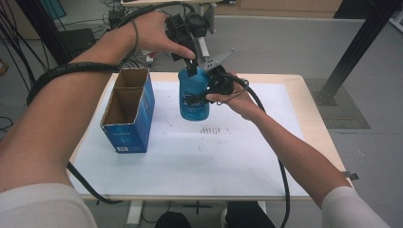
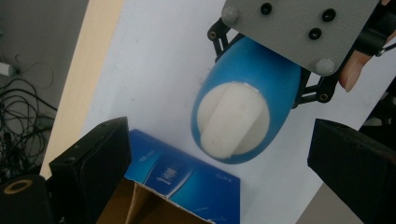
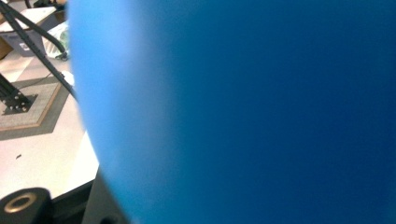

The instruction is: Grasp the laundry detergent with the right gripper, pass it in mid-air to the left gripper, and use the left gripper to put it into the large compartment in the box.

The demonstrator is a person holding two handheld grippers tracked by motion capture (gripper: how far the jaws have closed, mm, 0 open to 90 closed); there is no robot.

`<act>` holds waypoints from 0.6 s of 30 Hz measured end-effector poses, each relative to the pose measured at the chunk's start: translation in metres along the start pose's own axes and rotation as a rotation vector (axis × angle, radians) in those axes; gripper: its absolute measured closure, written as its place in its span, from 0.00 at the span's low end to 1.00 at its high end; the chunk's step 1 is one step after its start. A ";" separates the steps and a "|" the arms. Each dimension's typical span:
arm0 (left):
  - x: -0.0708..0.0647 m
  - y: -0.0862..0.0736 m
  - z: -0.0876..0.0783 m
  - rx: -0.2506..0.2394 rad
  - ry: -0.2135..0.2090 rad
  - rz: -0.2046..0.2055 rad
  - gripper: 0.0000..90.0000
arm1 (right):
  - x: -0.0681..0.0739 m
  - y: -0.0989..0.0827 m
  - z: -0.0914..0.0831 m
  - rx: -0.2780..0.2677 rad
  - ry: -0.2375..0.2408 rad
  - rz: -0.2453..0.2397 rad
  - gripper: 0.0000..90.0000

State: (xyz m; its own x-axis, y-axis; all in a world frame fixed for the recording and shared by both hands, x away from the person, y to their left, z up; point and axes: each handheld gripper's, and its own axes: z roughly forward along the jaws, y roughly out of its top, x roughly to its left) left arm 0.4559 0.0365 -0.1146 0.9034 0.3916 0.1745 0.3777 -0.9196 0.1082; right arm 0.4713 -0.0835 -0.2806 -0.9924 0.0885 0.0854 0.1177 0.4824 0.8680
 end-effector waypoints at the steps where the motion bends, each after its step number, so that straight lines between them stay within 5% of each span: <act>1: 0.000 0.001 0.001 0.005 -0.007 0.005 0.08 | 0.000 0.000 0.000 0.001 0.002 -0.002 0.50; 18: -0.005 0.002 0.019 0.051 -0.074 0.066 0.07 | 0.011 0.014 0.005 -0.033 0.061 -0.060 0.50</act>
State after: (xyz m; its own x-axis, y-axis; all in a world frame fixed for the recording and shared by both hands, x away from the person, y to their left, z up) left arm 0.4556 0.0323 -0.1342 0.9386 0.3282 0.1068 0.3247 -0.9445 0.0487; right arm 0.4623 -0.0714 -0.2698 -0.9981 0.0061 0.0616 0.0576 0.4565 0.8879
